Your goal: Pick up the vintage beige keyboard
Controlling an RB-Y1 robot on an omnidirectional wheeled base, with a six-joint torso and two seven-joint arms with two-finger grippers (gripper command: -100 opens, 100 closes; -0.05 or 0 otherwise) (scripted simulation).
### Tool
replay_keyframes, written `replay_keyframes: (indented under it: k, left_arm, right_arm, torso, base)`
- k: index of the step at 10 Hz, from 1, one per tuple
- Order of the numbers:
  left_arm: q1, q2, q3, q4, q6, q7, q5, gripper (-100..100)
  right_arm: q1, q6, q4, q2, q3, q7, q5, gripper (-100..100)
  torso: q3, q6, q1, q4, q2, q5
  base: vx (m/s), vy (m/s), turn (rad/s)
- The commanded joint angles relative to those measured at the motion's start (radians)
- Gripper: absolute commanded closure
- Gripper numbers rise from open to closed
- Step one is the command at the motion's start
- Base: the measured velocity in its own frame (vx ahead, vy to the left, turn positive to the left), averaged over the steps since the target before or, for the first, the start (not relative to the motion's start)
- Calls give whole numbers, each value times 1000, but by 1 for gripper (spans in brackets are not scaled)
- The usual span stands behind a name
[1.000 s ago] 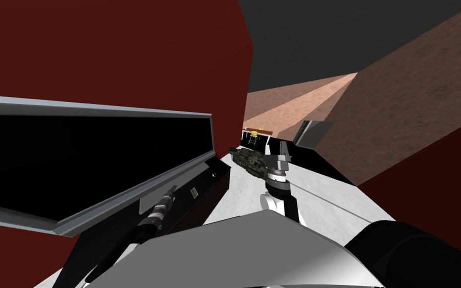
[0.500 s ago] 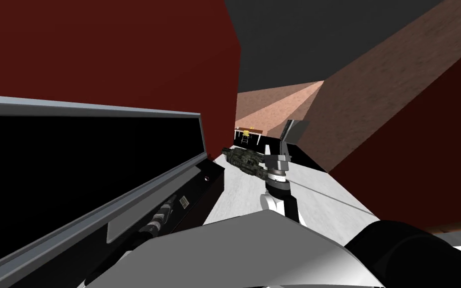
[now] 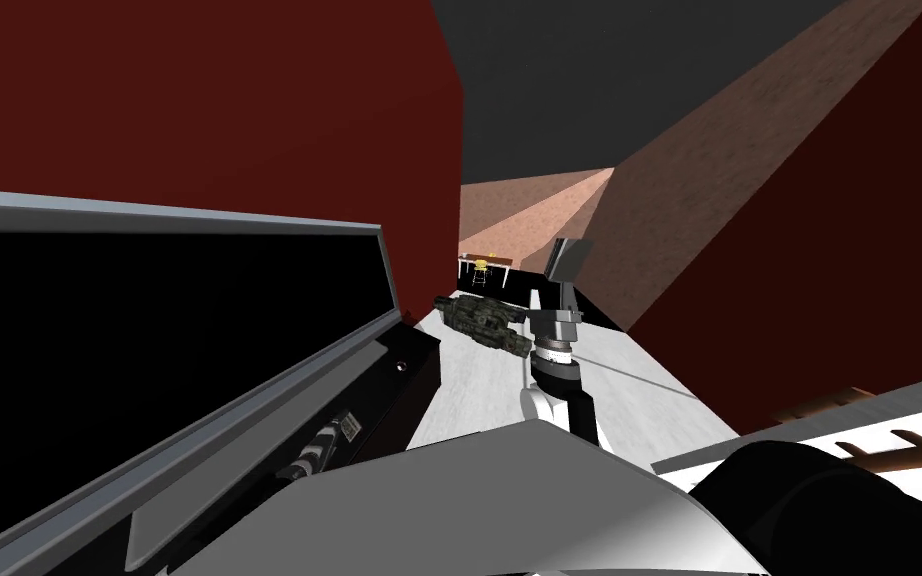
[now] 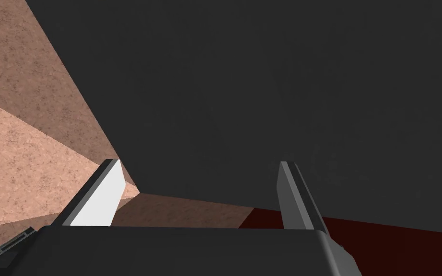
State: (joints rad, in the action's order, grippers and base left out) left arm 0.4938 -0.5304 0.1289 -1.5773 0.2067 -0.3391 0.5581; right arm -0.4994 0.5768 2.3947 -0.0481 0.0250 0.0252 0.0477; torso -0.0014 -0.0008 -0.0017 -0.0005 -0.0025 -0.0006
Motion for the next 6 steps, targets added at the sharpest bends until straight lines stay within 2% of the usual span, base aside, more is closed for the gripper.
replay_keyframes:
  k: [1,2,3,4,5,6]
  left_arm:
    - [-4,-37,32,50,33,-4,31,-100]
    - [-10,-60,52,95,58,-4,49,-100]
    - [-10,-60,52,95,58,-4,49,-100]
    - [-16,-82,72,128,83,-4,67,-100]
    - [-21,-103,92,156,107,-4,83,-100]
    - [-21,-103,92,160,107,-4,83,-100]
  right_arm:
    - [0,0,0,0,0,0,0,0]
    - [0,0,0,0,0,0,0,0]
    - [0,0,0,0,0,0,0,0]
    - [0,0,0,0,0,0,0,0]
    - [0,0,0,0,0,0,0,0]
    - [0,0,0,0,0,0,0,0]
  torso:
    - [0,0,0,0,0,0]
    - [-1,0,0,0,-1,0]
    - [-1,0,-1,-1,-2,0]
    - [-1,-1,0,-1,-2,0]
    - [-1,-1,0,-1,-2,0]
    - [-1,0,0,0,-2,0]
  base:
    - [70,-17,-264]
    - [100,-22,-331]
    - [87,0,-76]
    - [77,-3,-115]
    - [84,1,-291]
    - [57,12,-80]
